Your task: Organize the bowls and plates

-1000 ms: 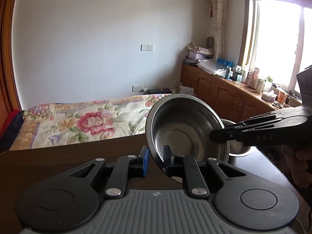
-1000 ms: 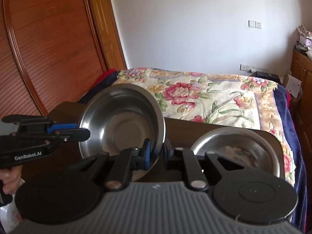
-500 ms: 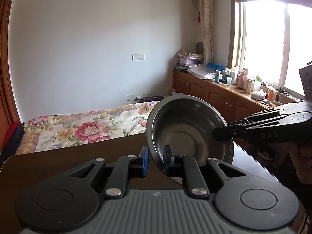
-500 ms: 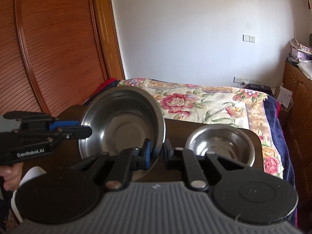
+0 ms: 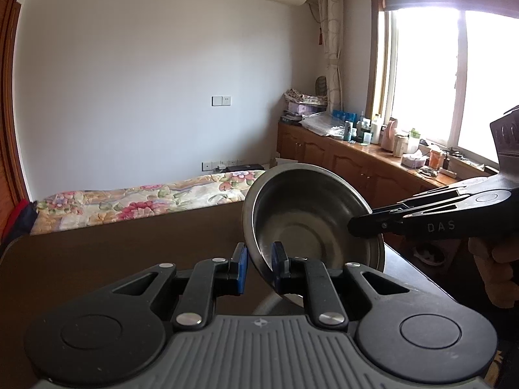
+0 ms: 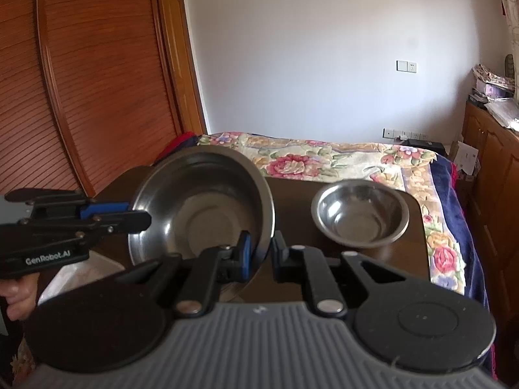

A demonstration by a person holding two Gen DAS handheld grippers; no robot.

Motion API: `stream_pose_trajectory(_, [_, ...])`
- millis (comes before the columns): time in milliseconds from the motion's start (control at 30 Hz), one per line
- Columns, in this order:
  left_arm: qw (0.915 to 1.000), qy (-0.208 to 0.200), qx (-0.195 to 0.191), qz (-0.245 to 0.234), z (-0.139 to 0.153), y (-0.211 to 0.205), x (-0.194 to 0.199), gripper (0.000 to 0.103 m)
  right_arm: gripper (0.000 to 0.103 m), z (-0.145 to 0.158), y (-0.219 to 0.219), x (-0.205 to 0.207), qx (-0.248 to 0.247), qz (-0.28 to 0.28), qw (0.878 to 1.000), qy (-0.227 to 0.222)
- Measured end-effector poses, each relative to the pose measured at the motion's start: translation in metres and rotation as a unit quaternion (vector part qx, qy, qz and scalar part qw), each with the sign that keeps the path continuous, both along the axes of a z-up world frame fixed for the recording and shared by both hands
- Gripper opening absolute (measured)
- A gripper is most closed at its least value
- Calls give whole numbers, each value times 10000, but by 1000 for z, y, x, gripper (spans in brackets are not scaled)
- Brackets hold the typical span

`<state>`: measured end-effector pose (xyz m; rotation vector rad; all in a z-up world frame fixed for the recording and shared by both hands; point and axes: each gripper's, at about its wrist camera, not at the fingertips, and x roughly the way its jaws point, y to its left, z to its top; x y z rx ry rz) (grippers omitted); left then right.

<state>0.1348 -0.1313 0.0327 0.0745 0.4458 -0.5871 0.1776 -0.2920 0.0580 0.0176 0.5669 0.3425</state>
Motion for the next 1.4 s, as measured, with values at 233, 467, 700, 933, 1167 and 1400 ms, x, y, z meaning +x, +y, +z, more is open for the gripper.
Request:
stream_pose_trajectory(233, [10000, -7, -33, 18, -11, 1, -30, 46, 15, -6, -3, -24, 18, 20, 10000, -19])
stream_pose_trajectory(467, [9999, 99, -98, 95, -25, 1, -44, 46, 15, -19, -4, -48, 75, 62, 10000, 9])
stream_pose_trajectory(700, [9997, 172, -71, 133, -37, 4, -46, 46, 15, -22, 3, -60, -12, 113, 9999, -2])
stream_pose_trajectory(933, [9994, 289, -66, 152, -48, 6, -46, 46, 15, -37, 12, -61, -171, 185, 9996, 107])
stream_pose_trajectory(1167, [9994, 284, -5, 186, -53, 3, -46, 46, 15, -45, 13, -60, -179, 161, 9995, 204])
stream_pose_trajectory(1400, [9993, 329, 34, 175, -57, 1, -42, 46, 15, -48, 14, -61, -218, 152, 9995, 193])
